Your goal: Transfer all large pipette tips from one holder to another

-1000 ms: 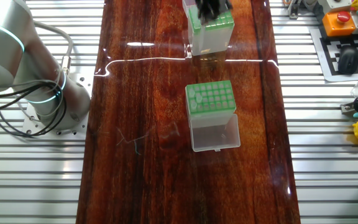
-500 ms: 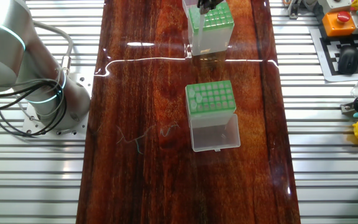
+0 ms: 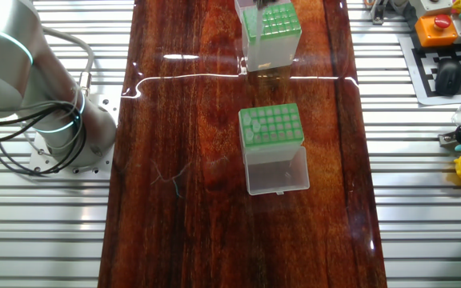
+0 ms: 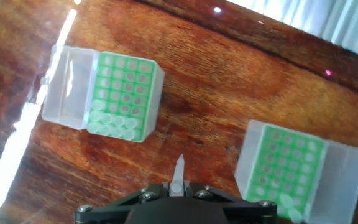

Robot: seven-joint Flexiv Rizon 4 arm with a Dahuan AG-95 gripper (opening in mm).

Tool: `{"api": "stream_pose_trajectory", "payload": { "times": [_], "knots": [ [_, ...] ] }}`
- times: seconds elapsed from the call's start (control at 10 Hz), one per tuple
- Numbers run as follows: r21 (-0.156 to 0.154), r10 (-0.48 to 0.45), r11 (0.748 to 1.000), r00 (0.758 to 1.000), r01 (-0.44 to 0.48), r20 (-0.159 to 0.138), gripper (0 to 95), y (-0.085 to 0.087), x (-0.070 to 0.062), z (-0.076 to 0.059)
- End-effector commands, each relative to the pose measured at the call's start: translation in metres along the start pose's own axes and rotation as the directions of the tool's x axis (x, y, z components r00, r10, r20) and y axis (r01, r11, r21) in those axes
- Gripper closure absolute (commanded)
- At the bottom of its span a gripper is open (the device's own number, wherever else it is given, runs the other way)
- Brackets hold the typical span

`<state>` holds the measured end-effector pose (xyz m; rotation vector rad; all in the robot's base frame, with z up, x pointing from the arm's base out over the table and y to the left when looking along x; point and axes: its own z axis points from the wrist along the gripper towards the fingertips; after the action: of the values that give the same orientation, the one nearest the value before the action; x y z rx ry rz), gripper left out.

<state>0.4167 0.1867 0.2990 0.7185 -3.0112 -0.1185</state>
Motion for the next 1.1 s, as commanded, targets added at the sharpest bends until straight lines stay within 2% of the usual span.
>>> {"api": "stream_pose_trajectory", "payload": {
  "times": [0.1, 0.4, 0.6, 0.7, 0.8, 1.1],
  "knots": [
    [0.054, 0.1, 0.994, 0.995, -0.099, -0.017, 95.0, 0.003, 0.002, 0.0],
    [0.045, -0.014, 0.999, 1.0, 0.015, -0.02, 95.0, 0.003, 0.002, 0.0],
    [0.015, -0.034, 0.999, 0.999, 0.034, 0.005, 95.0, 0.003, 0.002, 0.0],
    [0.017, -0.02, 1.0, 1.0, 0.02, 0.004, 95.0, 0.009, -0.002, -0.003],
    [0.023, 0.007, 1.0, 1.0, -0.007, 0.001, 95.0, 0.025, -0.012, -0.009],
    [0.038, 0.062, 0.997, 0.998, -0.062, -0.001, 95.0, 0.05, -0.032, -0.005]
  ]
}}
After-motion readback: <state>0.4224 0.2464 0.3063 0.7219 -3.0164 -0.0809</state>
